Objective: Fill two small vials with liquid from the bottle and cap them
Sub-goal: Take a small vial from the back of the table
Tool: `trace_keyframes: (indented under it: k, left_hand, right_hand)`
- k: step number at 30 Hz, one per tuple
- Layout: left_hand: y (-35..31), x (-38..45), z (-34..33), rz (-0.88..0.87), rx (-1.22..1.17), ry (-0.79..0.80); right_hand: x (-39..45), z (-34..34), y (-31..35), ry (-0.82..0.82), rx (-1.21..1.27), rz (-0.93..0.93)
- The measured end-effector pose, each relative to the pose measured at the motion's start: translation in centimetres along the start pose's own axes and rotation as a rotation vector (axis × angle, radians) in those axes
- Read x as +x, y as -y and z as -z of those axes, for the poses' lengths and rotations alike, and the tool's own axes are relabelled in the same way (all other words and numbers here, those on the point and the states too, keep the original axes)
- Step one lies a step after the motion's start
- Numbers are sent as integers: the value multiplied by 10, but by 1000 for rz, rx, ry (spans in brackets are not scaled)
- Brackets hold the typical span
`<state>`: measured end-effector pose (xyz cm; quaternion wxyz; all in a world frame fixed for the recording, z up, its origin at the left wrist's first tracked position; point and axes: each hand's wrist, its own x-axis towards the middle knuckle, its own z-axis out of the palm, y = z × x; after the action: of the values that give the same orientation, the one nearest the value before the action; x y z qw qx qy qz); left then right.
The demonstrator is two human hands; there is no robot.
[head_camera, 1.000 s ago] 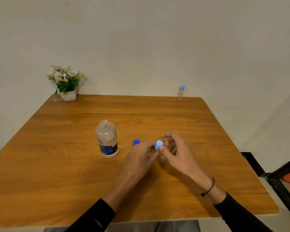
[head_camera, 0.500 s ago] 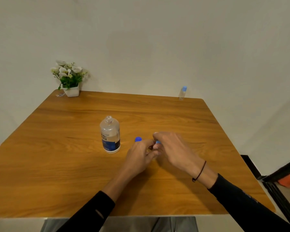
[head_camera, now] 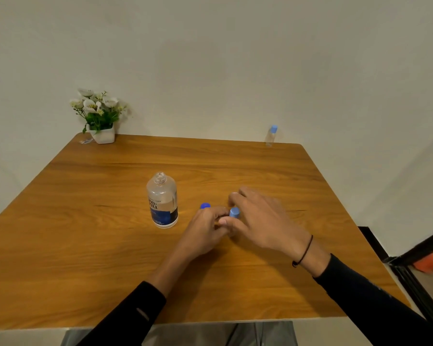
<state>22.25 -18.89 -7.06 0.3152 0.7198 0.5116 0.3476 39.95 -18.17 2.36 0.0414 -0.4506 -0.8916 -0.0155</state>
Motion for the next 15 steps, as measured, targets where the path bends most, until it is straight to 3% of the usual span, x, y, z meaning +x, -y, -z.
trace_keyframes:
  k: [7,15]
  left_hand:
    - [-2,-1,-1,52,-104,10]
    - [-7,3,5,9,-93,151]
  right_hand:
    - [4,8,-10,42,234,201]
    - [-1,0,-27,27,209,352]
